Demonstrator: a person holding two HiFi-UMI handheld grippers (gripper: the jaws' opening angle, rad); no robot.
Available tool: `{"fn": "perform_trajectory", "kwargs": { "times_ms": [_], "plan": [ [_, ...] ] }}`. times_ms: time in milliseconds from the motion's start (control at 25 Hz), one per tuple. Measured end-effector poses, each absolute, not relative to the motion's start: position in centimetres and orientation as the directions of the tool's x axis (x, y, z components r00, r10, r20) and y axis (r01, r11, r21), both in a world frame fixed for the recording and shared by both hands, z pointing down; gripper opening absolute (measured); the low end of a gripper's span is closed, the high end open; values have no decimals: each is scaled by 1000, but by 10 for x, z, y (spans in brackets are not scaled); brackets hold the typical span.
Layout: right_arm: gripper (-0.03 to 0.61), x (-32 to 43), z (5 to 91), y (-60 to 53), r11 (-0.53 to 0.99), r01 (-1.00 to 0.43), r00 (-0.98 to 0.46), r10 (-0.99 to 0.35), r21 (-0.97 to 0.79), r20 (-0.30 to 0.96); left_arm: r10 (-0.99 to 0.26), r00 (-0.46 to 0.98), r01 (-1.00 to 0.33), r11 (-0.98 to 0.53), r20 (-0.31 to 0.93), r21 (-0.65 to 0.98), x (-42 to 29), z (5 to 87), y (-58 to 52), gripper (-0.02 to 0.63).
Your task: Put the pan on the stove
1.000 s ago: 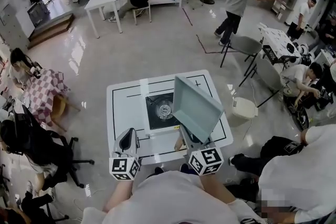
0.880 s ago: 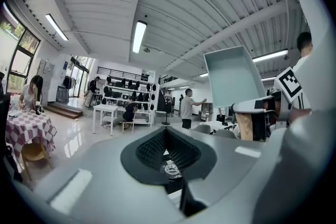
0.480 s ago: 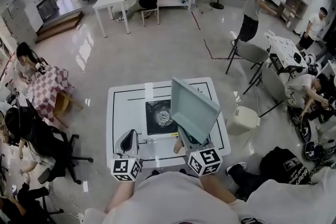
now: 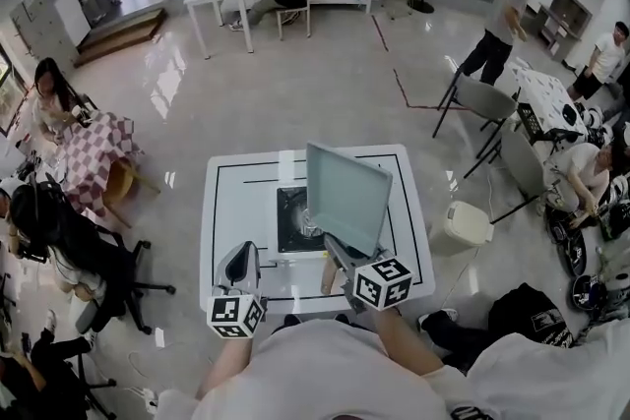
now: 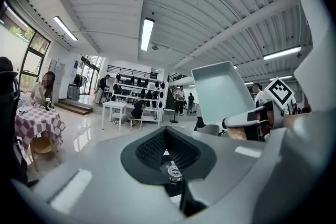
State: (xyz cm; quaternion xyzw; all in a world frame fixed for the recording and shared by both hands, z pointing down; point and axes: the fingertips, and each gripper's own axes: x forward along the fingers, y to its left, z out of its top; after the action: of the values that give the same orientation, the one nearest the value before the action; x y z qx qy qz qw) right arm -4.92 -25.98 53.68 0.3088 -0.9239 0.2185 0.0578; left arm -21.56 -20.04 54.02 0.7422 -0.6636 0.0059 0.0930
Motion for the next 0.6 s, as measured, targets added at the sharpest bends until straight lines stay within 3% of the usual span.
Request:
{"fn": "perform_trajectory", "kwargs": {
  "times_ms": [600],
  "plan": [
    [120, -91, 661, -280, 498, -311, -950, -139, -809, 280, -977, 77, -987, -47, 197, 155, -235, 559, -209, 9]
  ]
}}
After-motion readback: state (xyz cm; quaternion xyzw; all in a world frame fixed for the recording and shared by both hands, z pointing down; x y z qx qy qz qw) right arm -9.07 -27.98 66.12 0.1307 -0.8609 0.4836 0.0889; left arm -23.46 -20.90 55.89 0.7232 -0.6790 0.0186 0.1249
